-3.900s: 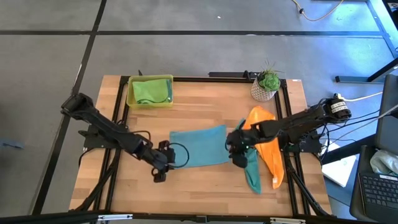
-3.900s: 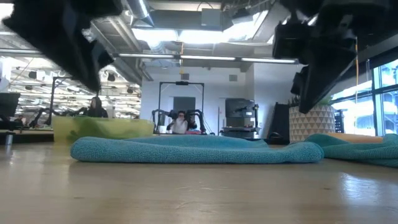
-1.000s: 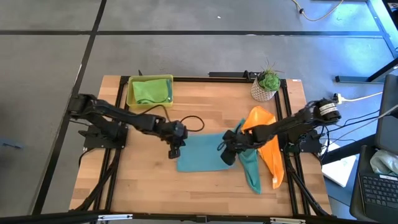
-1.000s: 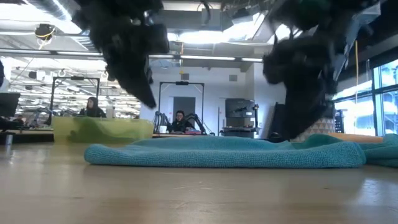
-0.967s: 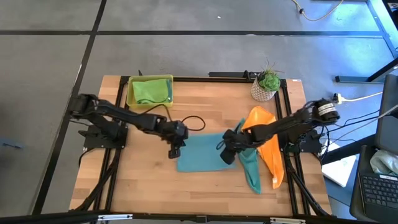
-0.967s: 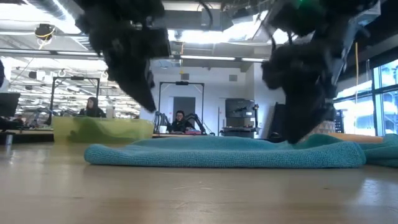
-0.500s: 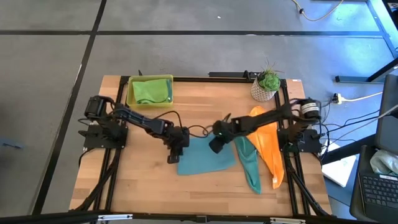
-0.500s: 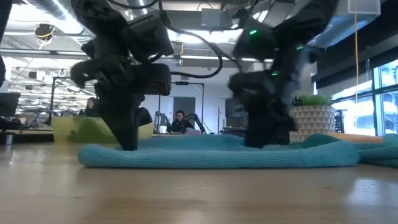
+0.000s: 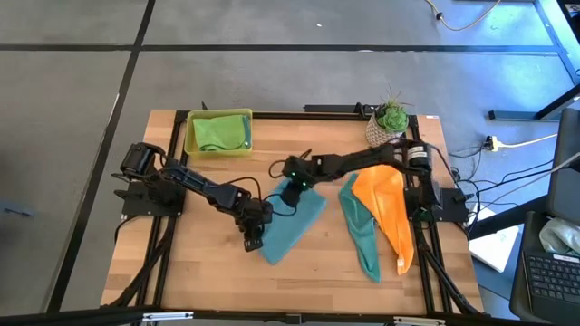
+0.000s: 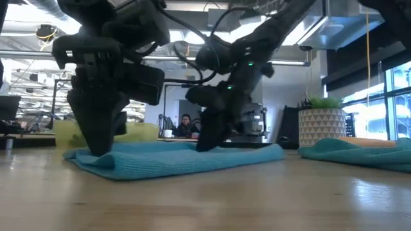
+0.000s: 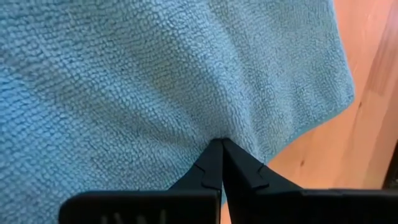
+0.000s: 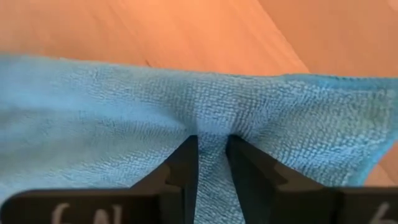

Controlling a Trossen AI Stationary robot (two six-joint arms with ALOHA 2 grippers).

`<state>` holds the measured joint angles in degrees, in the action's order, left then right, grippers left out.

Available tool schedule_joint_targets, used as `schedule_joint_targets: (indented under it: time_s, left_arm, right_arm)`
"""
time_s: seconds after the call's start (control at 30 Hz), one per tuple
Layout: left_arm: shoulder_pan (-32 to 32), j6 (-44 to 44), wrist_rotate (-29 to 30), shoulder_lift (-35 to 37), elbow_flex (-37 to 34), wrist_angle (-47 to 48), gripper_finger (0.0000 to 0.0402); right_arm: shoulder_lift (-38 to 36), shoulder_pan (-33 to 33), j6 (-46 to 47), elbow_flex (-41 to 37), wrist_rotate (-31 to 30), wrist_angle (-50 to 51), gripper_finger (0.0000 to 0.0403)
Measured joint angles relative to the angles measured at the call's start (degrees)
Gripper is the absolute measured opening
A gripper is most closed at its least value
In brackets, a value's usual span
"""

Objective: Fold microfiber towels
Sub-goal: Fold the left blue towel

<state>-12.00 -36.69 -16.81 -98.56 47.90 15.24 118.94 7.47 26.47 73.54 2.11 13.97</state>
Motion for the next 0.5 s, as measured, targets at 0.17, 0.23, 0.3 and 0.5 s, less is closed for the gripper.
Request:
schedule_joint_targets:
  time_s: [0.17,0.23,0.3,0.5]
  left_arm:
    - [-2.35,-9.05,0.78,-0.06,-0.11,-1.72,0.0001]
    - [-3.18,-12.3,1.56,-0.07,-0.13,-2.57,0.0001]
    - [-3.92,-15.34,2.11,-0.09,-0.15,-3.19,0.0002]
    - [-4.93,-19.46,2.69,0.21,-0.16,-3.4,0.0001]
  right_arm:
    - [5.28,2.0,-5.67,6.03,6.63,-0.57,0.0093]
    - [7.16,2.17,-8.44,8.61,7.59,-0.24,0.0093]
    - [8.62,2.26,-11.31,11.34,7.81,-0.24,0.0093]
    - [9.03,2.94,-15.39,18.02,6.83,9.15,0.0094]
